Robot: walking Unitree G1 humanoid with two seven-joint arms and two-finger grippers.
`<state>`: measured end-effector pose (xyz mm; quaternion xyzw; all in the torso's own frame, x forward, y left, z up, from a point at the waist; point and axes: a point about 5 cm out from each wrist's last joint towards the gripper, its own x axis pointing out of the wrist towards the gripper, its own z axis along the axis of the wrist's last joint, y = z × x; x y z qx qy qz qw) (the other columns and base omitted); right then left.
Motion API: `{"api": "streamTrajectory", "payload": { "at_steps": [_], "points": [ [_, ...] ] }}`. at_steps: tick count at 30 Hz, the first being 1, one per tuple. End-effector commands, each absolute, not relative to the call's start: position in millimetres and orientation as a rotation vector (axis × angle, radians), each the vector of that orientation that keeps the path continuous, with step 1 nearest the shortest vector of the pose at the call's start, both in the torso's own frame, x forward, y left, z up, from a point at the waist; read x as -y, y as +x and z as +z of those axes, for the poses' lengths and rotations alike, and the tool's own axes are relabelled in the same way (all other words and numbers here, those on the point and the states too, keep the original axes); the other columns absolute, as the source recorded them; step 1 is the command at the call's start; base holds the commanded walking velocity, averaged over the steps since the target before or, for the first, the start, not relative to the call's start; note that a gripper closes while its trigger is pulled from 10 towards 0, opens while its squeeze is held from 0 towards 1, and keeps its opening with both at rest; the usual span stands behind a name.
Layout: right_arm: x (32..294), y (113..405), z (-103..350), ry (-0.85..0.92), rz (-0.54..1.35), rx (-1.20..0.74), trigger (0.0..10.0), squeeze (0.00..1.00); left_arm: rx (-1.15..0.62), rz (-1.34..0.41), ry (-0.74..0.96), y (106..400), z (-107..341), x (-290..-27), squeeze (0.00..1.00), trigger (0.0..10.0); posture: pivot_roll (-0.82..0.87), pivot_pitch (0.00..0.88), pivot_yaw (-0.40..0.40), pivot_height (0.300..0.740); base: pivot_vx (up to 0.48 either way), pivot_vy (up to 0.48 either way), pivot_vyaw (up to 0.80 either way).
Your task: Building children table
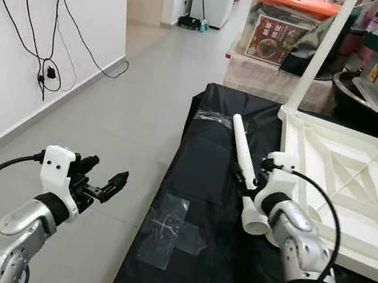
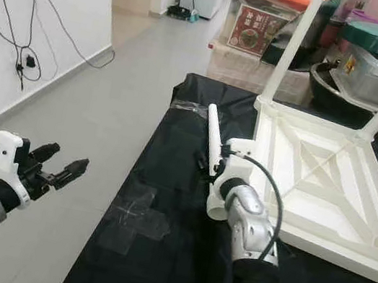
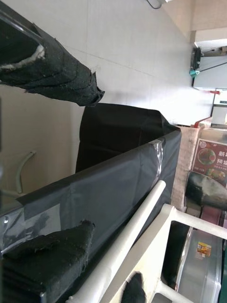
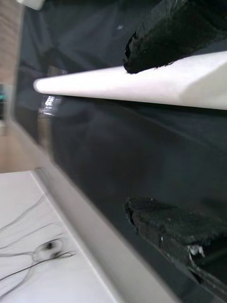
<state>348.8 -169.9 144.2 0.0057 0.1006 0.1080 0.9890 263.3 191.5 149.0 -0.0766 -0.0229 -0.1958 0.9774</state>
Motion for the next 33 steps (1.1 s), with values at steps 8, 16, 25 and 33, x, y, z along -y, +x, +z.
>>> {"api": "streamTrajectory", "payload": {
  "at_steps": [8,16,25,33],
  "points": [
    [183.1,349.7,121.0,-0.058,0.107,-0.390,10.0,0.00,0.034,-0.355,-0.147,262.6,142.4,-191.8,0.00,10.0,0.06,0.000,-0.119,0.740,0.000,0.000,0.00],
    [180.4,336.9,94.9,-0.015,0.117,-0.552,10.0,0.00,0.035,-0.352,-0.146,263.9,142.2,-189.2,0.00,10.0,0.06,0.000,-0.120,0.740,0.000,0.000,0.00],
    [175.8,318.8,67.5,0.045,0.170,-0.742,10.0,0.00,0.036,-0.353,-0.141,264.9,142.0,-187.7,0.00,10.0,0.05,0.000,-0.127,0.740,0.000,0.000,0.00],
    [176.5,286.4,48.4,0.075,0.267,-0.982,10.0,0.00,0.032,-0.355,-0.138,264.7,141.0,-187.3,0.00,10.0,0.03,0.000,-0.133,0.740,0.000,0.000,0.00]
  ]
}}
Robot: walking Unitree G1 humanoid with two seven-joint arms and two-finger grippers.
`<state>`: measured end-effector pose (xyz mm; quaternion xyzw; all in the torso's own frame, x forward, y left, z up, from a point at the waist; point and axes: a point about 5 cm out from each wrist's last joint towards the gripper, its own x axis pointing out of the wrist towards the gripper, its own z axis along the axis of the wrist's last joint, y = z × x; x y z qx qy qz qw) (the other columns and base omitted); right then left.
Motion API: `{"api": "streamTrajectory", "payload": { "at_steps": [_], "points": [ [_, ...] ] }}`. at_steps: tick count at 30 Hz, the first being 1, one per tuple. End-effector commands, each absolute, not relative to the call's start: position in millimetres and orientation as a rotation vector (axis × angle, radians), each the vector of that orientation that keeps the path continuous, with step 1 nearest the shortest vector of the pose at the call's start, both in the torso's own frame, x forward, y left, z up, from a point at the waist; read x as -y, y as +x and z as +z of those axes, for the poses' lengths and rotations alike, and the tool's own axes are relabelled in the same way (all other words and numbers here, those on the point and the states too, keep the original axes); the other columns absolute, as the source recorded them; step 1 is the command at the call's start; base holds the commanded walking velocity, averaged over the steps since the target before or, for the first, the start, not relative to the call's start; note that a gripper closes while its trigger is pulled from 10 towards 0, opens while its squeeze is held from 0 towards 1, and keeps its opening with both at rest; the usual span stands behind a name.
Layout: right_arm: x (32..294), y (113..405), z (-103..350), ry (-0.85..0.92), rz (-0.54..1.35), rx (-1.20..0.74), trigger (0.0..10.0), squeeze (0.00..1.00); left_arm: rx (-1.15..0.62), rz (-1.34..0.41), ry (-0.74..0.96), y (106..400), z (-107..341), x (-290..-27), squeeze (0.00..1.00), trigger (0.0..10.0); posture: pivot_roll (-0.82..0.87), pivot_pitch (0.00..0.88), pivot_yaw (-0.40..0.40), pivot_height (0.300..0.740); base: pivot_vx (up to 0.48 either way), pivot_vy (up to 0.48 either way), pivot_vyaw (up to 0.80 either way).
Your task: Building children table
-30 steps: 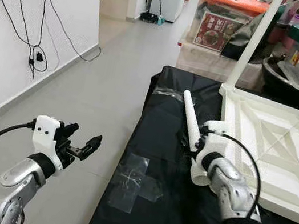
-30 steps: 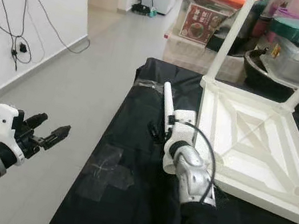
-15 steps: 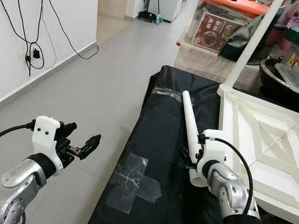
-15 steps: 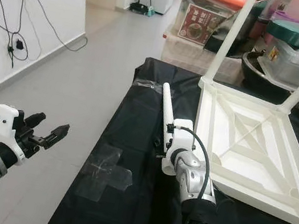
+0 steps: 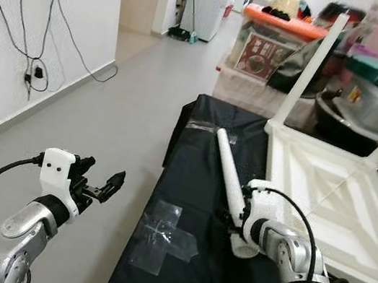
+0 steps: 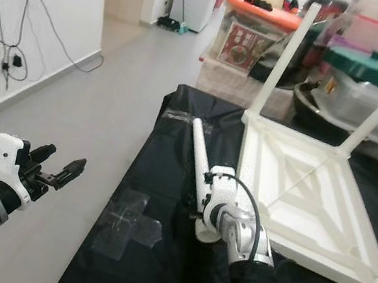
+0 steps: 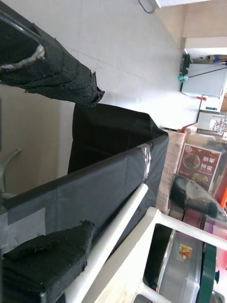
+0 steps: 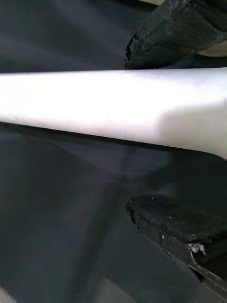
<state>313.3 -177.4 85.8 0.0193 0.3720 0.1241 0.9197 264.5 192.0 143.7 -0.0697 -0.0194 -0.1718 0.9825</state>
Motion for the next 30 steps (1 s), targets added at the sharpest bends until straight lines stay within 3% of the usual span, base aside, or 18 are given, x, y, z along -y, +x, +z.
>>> {"api": "streamTrajectory", "payload": {
  "at_steps": [1,8,14,15,16,21,30],
  "points": [
    [176.5,286.4,48.4,0.075,0.267,-0.982,10.0,0.00,0.032,-0.355,-0.138,264.7,141.0,-187.3,0.00,10.0,0.03,0.000,-0.133,0.740,0.000,0.000,0.00],
    [220.1,261.7,48.9,-0.033,0.257,-1.112,10.0,0.00,0.034,-0.361,-0.143,265.5,139.2,-182.0,0.00,10.0,0.01,0.000,-0.145,0.740,0.000,0.000,0.00],
    [238.6,248.1,53.6,-0.105,0.297,-1.164,10.0,0.00,0.031,-0.366,-0.144,265.3,137.5,-180.1,0.00,10.0,0.00,0.000,-0.143,0.740,0.000,0.000,0.00],
    [242.4,243.6,54.3,-0.126,0.321,-1.180,4.3,0.00,0.031,-0.366,-0.144,265.7,137.5,-180.4,0.00,10.0,-0.01,0.000,-0.144,0.740,0.000,0.000,0.00],
    [246.1,240.7,55.5,-0.148,0.334,-1.189,0.0,0.00,0.032,-0.367,-0.143,266.2,137.7,-180.5,0.00,10.0,-0.01,0.000,-0.146,0.740,0.000,0.000,0.00],
    [254.4,240.8,56.2,-0.253,0.386,-1.179,0.0,0.00,0.043,-0.366,-0.143,267.0,140.0,-179.7,0.00,10.0,0.00,0.000,-0.151,0.740,0.000,0.000,0.00],
    [226.6,240.5,66.8,-0.242,0.582,-1.111,0.0,0.00,0.049,-0.356,-0.137,264.9,141.5,-183.0,0.00,10.0,0.01,0.000,-0.154,0.740,0.000,0.000,0.00]
  ]
}}
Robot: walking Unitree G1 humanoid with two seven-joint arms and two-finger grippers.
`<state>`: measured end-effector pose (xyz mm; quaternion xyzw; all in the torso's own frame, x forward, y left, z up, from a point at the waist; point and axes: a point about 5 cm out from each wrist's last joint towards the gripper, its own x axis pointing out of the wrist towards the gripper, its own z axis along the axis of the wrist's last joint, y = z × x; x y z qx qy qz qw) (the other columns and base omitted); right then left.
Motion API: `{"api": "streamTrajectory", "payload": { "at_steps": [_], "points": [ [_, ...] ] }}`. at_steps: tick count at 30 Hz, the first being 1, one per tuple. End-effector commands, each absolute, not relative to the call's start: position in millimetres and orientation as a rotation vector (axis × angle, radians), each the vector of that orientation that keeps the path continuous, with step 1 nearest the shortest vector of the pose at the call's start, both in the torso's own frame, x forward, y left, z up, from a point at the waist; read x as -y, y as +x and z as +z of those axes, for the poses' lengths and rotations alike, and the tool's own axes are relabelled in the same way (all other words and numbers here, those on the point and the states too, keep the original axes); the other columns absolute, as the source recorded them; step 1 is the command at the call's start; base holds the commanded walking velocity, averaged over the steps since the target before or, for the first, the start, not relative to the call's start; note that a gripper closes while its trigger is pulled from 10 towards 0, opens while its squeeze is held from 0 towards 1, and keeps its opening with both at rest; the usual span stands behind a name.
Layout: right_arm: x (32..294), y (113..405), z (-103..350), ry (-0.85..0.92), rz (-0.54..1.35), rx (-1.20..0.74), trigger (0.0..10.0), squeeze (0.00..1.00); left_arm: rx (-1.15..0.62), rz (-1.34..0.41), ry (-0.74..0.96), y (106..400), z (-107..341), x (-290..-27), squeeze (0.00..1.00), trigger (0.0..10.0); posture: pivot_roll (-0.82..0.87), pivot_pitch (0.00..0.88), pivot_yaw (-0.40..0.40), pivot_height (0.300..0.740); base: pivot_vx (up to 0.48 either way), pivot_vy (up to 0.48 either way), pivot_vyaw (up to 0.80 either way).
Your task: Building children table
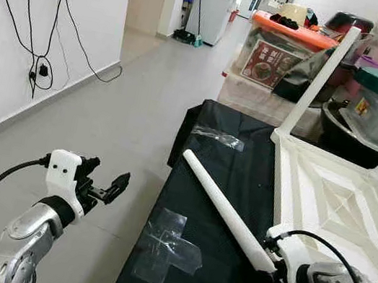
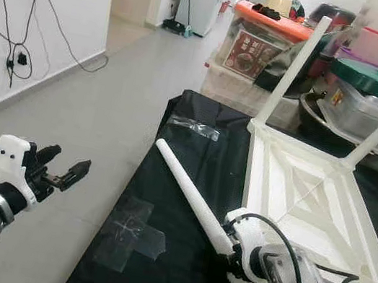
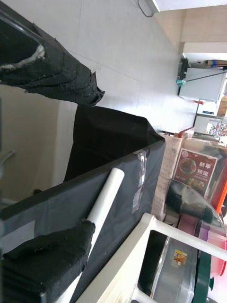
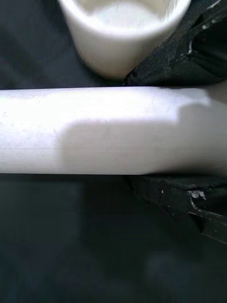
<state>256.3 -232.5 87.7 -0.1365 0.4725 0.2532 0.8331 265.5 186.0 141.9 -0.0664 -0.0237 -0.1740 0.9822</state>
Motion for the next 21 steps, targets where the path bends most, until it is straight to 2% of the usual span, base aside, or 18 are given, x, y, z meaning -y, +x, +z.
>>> {"api": "streamTrajectory", "payload": {
  "at_steps": [1,4,6,7,10,11,14,15,16,17,18,21],
  "points": [
    [222.7,241.8,70.2,-0.217,0.605,-1.090,0.0,0.00,0.050,-0.356,-0.136,264.9,141.7,-183.2,0.00,10.0,0.01,0.000,-0.154,0.740,0.000,0.000,0.00],
    [215.9,244.1,76.9,-0.171,0.648,-1.052,0.0,0.00,0.052,-0.355,-0.135,264.9,142.2,-183.7,0.00,10.0,0.02,0.000,-0.151,0.740,0.000,0.000,0.00],
    [194.6,267.2,117.5,-0.071,0.796,-0.811,0.0,0.00,0.059,-0.361,-0.134,266.4,144.6,-183.2,0.00,10.0,0.02,0.000,-0.137,0.740,0.000,0.000,0.00],
    [194.6,267.2,117.5,-0.071,0.796,-0.811,0.0,0.00,0.059,-0.361,-0.134,266.4,144.6,-183.2,0.00,10.0,0.02,0.000,-0.137,0.740,0.000,0.000,0.00],
    [181.9,280.2,144.9,0.003,0.874,-0.650,0.0,0.00,0.065,-0.367,-0.134,267.6,146.9,-182.4,0.00,10.0,0.02,0.000,-0.134,0.740,0.000,0.000,0.00],
    [177.1,289.4,153.6,0.050,0.843,-0.566,0.0,0.00,0.072,-0.372,-0.138,268.2,149.3,-182.4,0.00,10.0,0.03,0.000,-0.138,0.740,0.000,0.000,0.00],
    [173.4,301.7,159.7,0.106,0.766,-0.483,0.0,0.00,0.082,-0.386,-0.151,267.8,152.2,-182.2,0.00,10.0,0.03,0.000,-0.137,0.740,0.000,0.000,0.00],
    [168.0,313.5,165.8,0.157,0.684,-0.380,0.0,0.00,0.092,-0.410,-0.171,266.2,155.4,-181.1,0.00,10.0,0.04,0.000,-0.138,0.740,0.000,0.000,0.00],
    [168.0,313.5,165.8,0.157,0.684,-0.380,0.0,0.00,0.092,-0.410,-0.171,266.2,155.4,-181.1,0.00,10.0,0.04,0.000,-0.138,0.740,0.000,0.000,0.00],
    [162.4,322.3,168.0,0.212,0.609,-0.318,0.0,0.00,0.100,-0.458,-0.194,262.7,158.6,-178.2,0.00,10.0,0.05,0.000,-0.135,0.740,0.000,0.000,0.00],
    [162.4,322.3,168.0,0.212,0.609,-0.318,0.0,0.00,0.100,-0.458,-0.194,262.7,158.6,-178.2,0.00,10.0,0.05,0.000,-0.135,0.740,0.000,0.000,0.00],
    [139.4,333.5,171.0,0.334,0.516,-0.212,0.0,0.00,0.100,-0.612,-0.237,251.1,164.4,-167.2,0.00,10.0,0.06,0.000,-0.130,0.740,0.000,0.000,0.00]
  ]
}}
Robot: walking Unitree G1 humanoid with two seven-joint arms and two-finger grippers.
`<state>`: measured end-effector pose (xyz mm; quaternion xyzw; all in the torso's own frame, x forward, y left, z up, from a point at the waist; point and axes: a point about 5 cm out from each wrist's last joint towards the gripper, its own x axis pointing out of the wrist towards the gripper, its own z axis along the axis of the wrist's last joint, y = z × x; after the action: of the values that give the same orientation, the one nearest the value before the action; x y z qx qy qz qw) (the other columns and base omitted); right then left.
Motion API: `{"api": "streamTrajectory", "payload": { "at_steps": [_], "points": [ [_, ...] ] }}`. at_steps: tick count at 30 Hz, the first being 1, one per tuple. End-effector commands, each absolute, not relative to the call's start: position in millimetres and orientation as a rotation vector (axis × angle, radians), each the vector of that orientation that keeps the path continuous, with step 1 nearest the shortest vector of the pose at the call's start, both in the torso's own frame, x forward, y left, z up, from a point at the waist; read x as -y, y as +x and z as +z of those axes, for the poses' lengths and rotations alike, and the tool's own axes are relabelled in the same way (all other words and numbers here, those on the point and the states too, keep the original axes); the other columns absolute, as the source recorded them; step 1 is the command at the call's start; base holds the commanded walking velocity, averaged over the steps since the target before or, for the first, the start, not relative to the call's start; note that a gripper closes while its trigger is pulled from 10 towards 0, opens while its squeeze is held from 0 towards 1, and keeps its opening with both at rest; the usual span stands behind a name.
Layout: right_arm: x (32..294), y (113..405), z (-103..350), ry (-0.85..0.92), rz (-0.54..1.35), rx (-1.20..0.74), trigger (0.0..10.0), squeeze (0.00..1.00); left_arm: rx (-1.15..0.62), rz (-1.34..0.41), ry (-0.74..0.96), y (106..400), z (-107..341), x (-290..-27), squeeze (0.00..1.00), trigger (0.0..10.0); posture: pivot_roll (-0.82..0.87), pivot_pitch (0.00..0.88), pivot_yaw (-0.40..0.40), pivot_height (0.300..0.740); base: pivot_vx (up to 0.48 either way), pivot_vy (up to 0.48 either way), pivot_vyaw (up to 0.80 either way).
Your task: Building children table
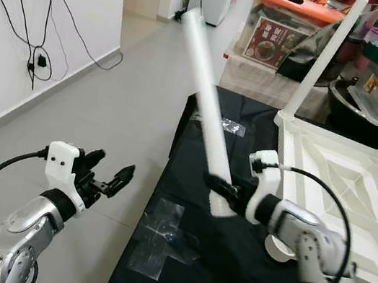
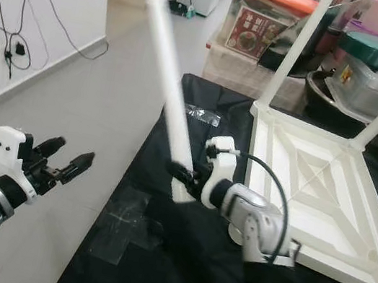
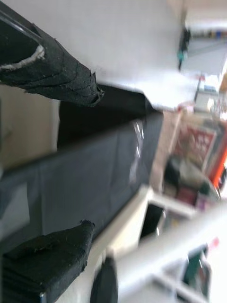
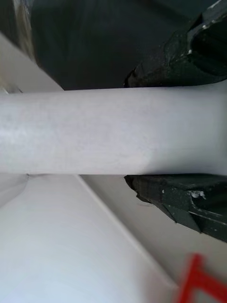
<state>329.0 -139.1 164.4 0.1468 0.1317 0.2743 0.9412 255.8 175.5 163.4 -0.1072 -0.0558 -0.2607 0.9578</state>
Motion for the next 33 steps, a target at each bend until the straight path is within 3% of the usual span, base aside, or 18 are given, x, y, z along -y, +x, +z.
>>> {"api": "streamTrajectory", "payload": {
  "at_steps": [1,4,7,9,12,15,20,22,24,26,33],
  "points": [
    [139.4,333.5,171.0,0.334,0.516,-0.212,0.0,0.00,0.100,-0.612,-0.237,251.1,164.4,-167.2,0.00,10.0,0.06,0.000,-0.130,0.740,0.000,0.000,0.00],
    [132.9,336.4,173.1,0.375,0.494,-0.192,0.0,0.00,0.094,-0.655,-0.241,248.8,164.9,-164.5,0.00,10.0,0.06,0.000,-0.126,0.740,0.000,0.000,0.00],
    [97.3,344.1,187.1,0.526,0.484,-0.133,0.0,0.00,0.074,-0.780,-0.239,247.6,168.0,-155.9,0.00,10.0,0.07,0.000,-0.120,0.740,0.000,0.000,0.00],
    [91.0,343.9,189.7,0.544,0.498,-0.126,0.0,0.00,0.072,-0.797,-0.236,247.9,168.7,-154.4,0.00,10.0,0.07,0.000,-0.120,0.740,0.000,0.000,0.00],
    [69.7,330.6,200.4,0.431,0.672,-0.042,0.0,0.00,0.095,-0.793,-0.225,253.3,175.9,-159.0,0.00,10.0,0.07,0.000,-0.114,0.740,0.000,0.000,0.00],
    [65.0,325.6,200.7,0.383,0.714,-0.016,0.0,0.00,0.109,-0.784,-0.240,254.9,180.6,-162.4,0.00,10.0,0.07,0.000,-0.114,0.740,0.000,0.000,0.00],
    [66.1,311.5,187.0,0.237,0.811,-0.004,0.0,0.00,0.175,-0.758,-0.309,257.7,198.9,-176.0,0.00,10.0,0.07,0.000,-0.113,0.740,0.000,0.000,0.00],
    [72.6,306.4,178.7,0.199,0.836,-0.015,0.0,0.00,0.208,-0.744,-0.328,257.8,207.0,-182.5,0.00,10.0,0.07,0.000,-0.113,0.740,0.000,0.000,0.00],
    [92.0,300.1,159.8,0.008,0.836,-0.019,0.0,0.00,0.270,-0.726,-0.348,256.3,221.3,-190.9,0.00,10.0,0.07,0.000,-0.110,0.740,0.000,0.000,0.00],
    [99.9,298.6,153.1,-0.053,0.829,-0.022,0.0,0.00,0.283,-0.724,-0.345,255.8,224.6,-192.8,0.00,10.0,0.08,0.000,-0.107,0.740,0.000,0.000,0.00],
    [101.1,281.2,152.0,-0.121,0.959,0.006,0.0,0.00,0.277,-0.689,-0.334,262.7,223.5,-202.5,0.00,10.0,0.07,0.000,-0.096,0.740,0.000,0.000,0.00]
  ]
}}
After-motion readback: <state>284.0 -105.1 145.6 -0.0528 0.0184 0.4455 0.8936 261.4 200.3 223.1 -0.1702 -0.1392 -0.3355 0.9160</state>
